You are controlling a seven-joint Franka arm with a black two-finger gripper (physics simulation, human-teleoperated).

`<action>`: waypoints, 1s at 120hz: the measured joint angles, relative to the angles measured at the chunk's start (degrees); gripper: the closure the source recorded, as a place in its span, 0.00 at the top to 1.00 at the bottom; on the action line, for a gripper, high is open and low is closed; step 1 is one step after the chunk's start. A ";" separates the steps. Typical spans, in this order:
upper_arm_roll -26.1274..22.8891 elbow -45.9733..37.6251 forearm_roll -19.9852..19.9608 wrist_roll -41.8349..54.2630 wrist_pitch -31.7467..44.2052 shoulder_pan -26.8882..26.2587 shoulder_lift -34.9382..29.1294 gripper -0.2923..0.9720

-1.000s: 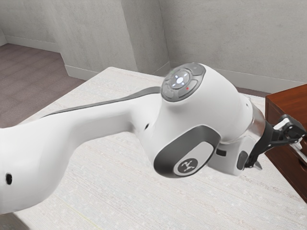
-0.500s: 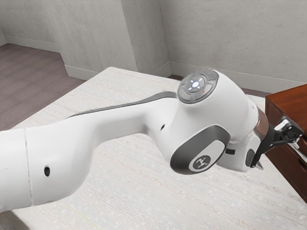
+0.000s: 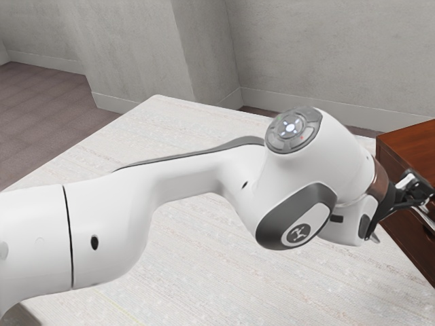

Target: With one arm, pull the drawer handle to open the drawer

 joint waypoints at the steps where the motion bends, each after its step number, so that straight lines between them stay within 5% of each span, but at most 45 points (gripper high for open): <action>1: 0.01 -0.01 0.00 -0.01 0.00 0.00 0.01 0.77; 120: 11.64 -20.17 0.25 -0.32 -0.06 -10.00 -16.92 0.71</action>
